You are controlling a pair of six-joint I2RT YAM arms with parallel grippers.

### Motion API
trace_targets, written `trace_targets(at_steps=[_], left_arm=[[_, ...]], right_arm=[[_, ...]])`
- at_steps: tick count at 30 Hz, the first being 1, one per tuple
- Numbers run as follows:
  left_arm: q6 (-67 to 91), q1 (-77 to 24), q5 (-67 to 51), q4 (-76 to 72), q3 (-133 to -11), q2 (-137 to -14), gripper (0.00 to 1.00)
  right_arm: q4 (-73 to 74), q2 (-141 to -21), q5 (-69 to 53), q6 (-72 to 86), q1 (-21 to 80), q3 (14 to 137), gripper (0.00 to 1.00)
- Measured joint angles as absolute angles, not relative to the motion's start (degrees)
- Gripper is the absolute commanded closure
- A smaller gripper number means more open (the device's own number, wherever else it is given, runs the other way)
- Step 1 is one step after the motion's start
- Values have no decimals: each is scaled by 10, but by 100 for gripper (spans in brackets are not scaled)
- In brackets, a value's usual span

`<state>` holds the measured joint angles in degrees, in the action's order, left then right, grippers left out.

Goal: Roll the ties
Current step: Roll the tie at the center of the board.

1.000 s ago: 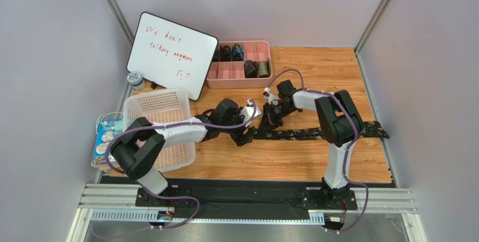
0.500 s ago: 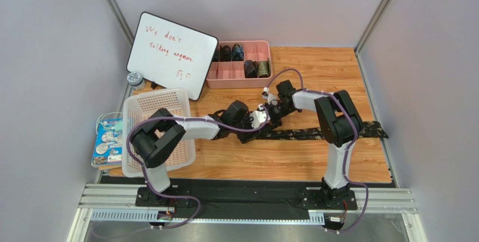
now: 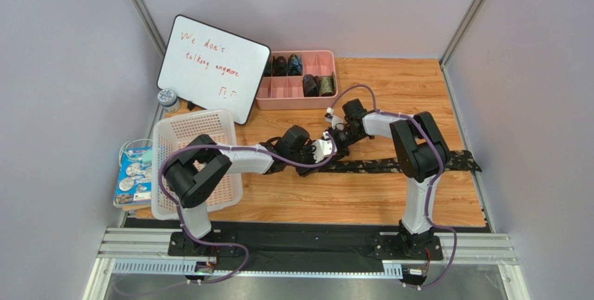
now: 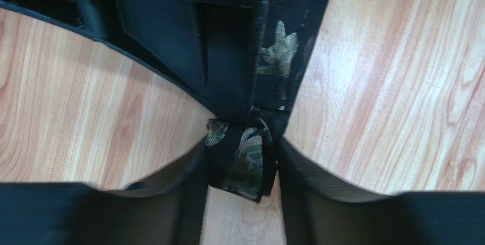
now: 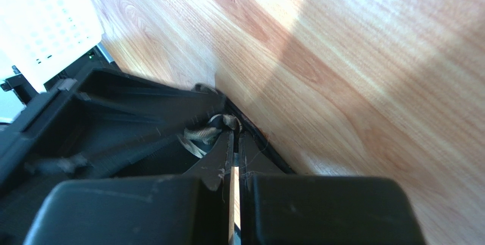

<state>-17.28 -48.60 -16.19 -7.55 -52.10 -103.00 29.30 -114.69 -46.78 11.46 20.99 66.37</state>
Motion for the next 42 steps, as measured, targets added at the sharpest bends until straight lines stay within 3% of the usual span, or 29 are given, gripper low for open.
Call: trace_targets(at_steps=[5,8,12,21,34,35,38,42], left_arm=[[-189,-487,-165,-71,-522,-1030,80],[-199,-487,-160,-57,-531,-1030,83],[-209,-488,-147,-40,-541,-1030,84],[-225,-492,-138,-2,-562,-1036,88],[-231,-494,-134,16,-583,-1048,89],[-231,-494,-134,17,-584,-1048,89],[-233,-494,-133,20,-585,-1048,89],[-234,-494,-134,20,-585,-1049,89]], right_arm=[[290,-1147,-469,115,210,665,100],[295,-1148,-469,115,209,673,94],[317,-1149,-465,118,205,695,76],[378,-1147,-484,135,181,722,60],[394,-1148,-488,152,203,722,60],[394,-1151,-486,152,204,722,61],[392,-1162,-481,150,206,724,77],[394,-1169,-490,152,206,729,73]])
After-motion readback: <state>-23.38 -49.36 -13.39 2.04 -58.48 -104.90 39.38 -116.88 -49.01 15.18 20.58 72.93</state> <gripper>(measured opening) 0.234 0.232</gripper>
